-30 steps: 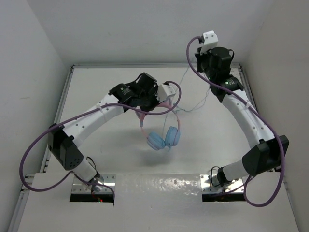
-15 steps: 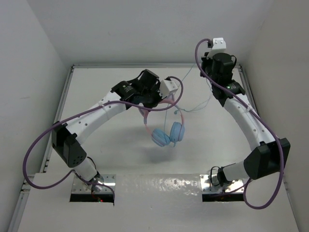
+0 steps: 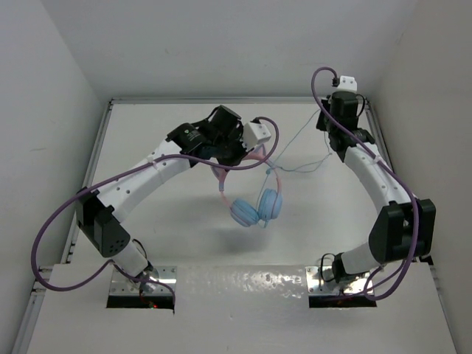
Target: Wrap the headphones
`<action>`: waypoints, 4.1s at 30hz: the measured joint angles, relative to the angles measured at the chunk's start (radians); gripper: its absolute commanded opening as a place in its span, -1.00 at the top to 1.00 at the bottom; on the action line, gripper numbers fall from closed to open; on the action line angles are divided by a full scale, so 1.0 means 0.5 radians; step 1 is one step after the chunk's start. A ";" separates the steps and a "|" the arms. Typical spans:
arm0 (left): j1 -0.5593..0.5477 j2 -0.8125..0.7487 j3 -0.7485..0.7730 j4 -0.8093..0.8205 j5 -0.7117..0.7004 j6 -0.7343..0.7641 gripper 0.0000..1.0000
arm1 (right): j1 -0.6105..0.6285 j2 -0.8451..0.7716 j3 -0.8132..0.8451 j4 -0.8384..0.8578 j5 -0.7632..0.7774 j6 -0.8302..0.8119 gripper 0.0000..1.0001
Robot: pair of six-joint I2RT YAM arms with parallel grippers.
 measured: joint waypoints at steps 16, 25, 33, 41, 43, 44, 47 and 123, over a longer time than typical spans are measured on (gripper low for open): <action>0.000 0.000 0.092 -0.039 0.043 -0.014 1.00 | -0.050 -0.095 -0.308 0.066 -0.021 0.075 1.00; 0.000 0.000 0.092 -0.037 -0.034 -0.021 1.00 | -0.128 -0.293 -0.496 0.112 -0.026 0.082 1.00; 0.000 0.000 0.092 -0.037 -0.032 -0.021 1.00 | -0.140 -0.296 -0.518 0.121 -0.027 0.080 1.00; 0.001 0.001 0.130 -0.080 0.079 -0.026 1.00 | -0.140 -0.232 -0.497 0.117 -0.079 0.037 1.00; 0.001 0.011 0.240 -0.153 0.146 -0.047 1.00 | -0.140 -0.165 -0.475 0.106 -0.186 0.018 0.96; 0.001 0.023 0.316 -0.183 0.182 -0.058 1.00 | -0.133 -0.125 -0.471 0.107 -0.282 0.011 0.93; 0.005 0.059 0.617 -0.214 0.244 -0.114 1.00 | -0.014 -0.021 -0.475 0.124 -0.474 -0.023 0.80; 0.575 0.574 1.538 -0.096 -0.350 -0.941 1.00 | 0.735 0.771 -0.851 1.621 -0.358 -0.949 -0.41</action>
